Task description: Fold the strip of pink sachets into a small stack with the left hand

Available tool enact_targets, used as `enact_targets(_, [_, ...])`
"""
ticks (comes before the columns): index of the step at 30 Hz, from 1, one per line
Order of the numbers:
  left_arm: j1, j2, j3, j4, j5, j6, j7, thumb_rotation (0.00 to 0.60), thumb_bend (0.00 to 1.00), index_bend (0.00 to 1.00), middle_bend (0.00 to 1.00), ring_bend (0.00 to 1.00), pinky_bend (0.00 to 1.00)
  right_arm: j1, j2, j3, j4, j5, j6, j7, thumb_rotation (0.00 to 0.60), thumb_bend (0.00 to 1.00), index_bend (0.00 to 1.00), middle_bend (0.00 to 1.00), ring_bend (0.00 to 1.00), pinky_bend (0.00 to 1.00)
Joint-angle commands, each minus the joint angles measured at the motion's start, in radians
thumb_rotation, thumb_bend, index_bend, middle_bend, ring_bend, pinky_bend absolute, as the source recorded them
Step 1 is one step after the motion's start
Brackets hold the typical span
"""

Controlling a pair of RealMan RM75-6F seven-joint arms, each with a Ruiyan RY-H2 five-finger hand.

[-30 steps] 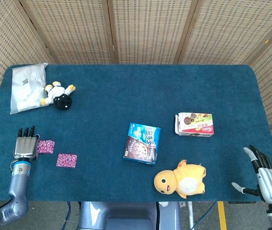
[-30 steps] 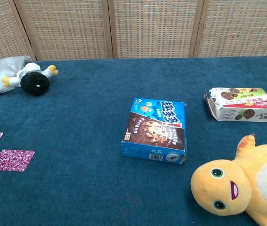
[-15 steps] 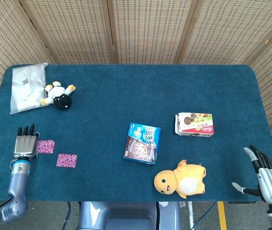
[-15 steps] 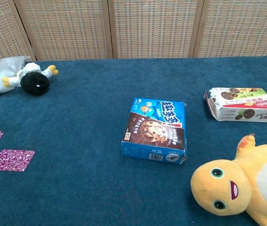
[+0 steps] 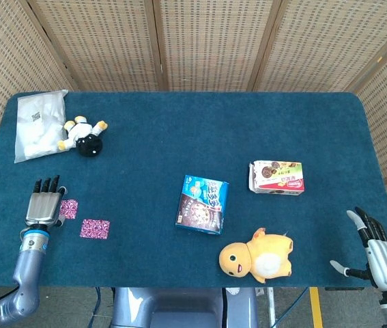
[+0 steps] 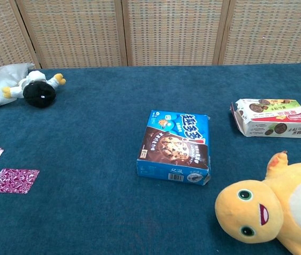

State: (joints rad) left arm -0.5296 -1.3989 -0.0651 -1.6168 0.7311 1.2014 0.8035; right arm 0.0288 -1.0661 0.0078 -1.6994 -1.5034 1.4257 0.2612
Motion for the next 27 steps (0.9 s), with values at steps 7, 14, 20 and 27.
enact_targets(7, [0.042, 0.035, 0.048, -0.203, 0.091, 0.108, 0.008, 0.600, 0.29, 0.23, 0.00, 0.00, 0.00, 0.000, 0.004, 0.002, -0.002, 0.000, 0.001, 0.012, 0.600, 0.11, 0.04, 0.00, 0.00, 0.00])
enact_targets(14, [0.087, 0.005, 0.117, -0.281, 0.178, 0.197, 0.055, 0.600, 0.28, 0.23, 0.00, 0.00, 0.00, 0.000, 0.005, 0.001, -0.003, -0.001, 0.001, 0.015, 0.600, 0.11, 0.04, 0.00, 0.00, 0.00])
enact_targets(20, [0.121, -0.044, 0.152, -0.261, 0.222, 0.240, 0.089, 0.600, 0.28, 0.23, 0.00, 0.00, 0.00, -0.001, 0.008, 0.002, -0.004, -0.003, 0.003, 0.022, 0.600, 0.11, 0.04, 0.00, 0.00, 0.00])
enact_targets(27, [0.135, -0.074, 0.134, -0.229, 0.206, 0.234, 0.082, 0.600, 0.27, 0.23, 0.00, 0.00, 0.00, 0.000, 0.009, 0.002, -0.004, -0.002, 0.002, 0.025, 0.600, 0.10, 0.04, 0.00, 0.00, 0.00])
